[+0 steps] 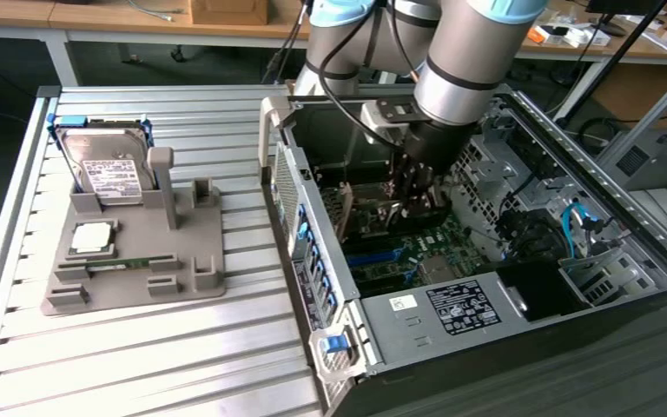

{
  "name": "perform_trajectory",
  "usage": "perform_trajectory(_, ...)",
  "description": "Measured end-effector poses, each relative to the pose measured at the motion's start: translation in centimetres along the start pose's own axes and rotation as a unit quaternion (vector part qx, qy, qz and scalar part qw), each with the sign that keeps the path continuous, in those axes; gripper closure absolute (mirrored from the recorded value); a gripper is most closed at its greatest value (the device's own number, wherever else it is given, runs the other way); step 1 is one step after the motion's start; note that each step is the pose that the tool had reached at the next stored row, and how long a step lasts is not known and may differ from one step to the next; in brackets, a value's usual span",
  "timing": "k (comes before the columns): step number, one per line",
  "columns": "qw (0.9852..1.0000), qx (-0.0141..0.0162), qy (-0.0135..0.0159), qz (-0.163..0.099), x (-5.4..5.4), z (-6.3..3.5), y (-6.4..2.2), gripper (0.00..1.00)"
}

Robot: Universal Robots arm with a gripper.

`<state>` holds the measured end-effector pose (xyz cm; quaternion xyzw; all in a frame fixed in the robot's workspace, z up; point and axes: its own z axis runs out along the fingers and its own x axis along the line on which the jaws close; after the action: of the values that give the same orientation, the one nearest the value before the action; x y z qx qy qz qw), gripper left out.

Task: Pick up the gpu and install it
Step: 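Insert the gpu into the slot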

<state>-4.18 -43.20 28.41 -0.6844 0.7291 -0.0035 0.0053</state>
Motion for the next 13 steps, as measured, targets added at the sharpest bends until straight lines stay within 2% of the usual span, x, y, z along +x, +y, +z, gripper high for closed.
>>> perform_trajectory(5, 1.0, 0.0, 0.0001, 0.0, 0.15, 0.14, 0.44, 0.7)
perform_trajectory(8, 1.0, 0.0, 0.0012, 0.0, 0.16, 0.18, 0.45, 0.7)
perform_trajectory(13, 1.0, 0.0001, 0.0011, 0.0, 0.21, 0.22, 0.46, 0.7)
